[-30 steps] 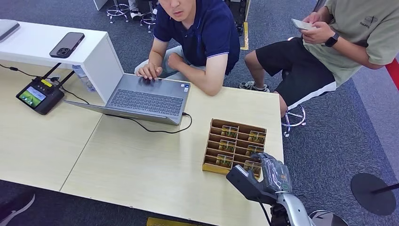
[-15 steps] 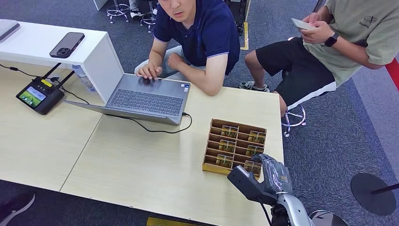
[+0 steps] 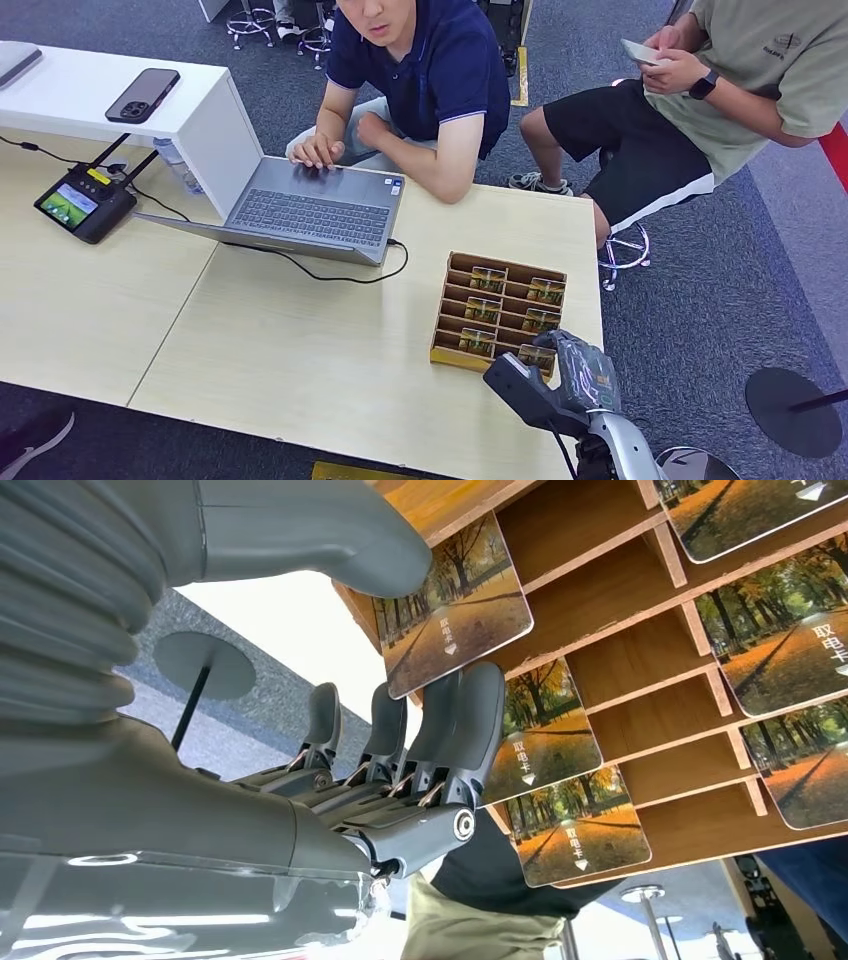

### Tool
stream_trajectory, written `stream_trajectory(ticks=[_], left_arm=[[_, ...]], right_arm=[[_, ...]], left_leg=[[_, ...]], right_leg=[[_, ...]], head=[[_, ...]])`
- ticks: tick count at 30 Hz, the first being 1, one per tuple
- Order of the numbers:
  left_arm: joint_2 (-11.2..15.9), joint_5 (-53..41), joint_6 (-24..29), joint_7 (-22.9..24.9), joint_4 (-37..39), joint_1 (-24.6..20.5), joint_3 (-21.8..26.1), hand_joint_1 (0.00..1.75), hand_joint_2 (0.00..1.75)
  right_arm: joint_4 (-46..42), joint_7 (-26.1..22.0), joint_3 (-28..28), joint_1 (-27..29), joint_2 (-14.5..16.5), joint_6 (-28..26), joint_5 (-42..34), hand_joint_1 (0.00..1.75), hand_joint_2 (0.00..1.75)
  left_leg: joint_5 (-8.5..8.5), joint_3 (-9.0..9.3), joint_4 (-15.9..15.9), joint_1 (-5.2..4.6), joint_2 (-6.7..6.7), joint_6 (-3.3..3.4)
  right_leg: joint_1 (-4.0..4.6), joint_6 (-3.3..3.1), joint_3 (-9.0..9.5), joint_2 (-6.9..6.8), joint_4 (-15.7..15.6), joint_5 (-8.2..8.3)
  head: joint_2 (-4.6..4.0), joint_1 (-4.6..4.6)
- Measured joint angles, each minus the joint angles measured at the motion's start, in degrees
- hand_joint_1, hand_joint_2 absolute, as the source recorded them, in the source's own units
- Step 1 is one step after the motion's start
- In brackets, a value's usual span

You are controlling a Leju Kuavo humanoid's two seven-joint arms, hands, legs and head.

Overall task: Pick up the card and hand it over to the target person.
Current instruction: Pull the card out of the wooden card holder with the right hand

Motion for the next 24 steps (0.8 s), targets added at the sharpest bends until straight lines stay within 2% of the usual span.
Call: stream_trajectory(ticks=[24], left_arm=[[-0.03, -0.06, 0.20, -0.02, -0.01, -0.01, -0.08, 0.00, 0.00]], right_arm=[[0.41, 0.49, 1.35, -0.14, 0.07, 1.03, -0.60, 1.03, 1.75]], left_leg=[[0.00, -0.01, 0.00, -0.01, 0.02, 0.00]], right_leg=[[-0.01, 0.00, -0.01, 0.02, 0.01, 0.00]], head=[[0.00, 0.00]])
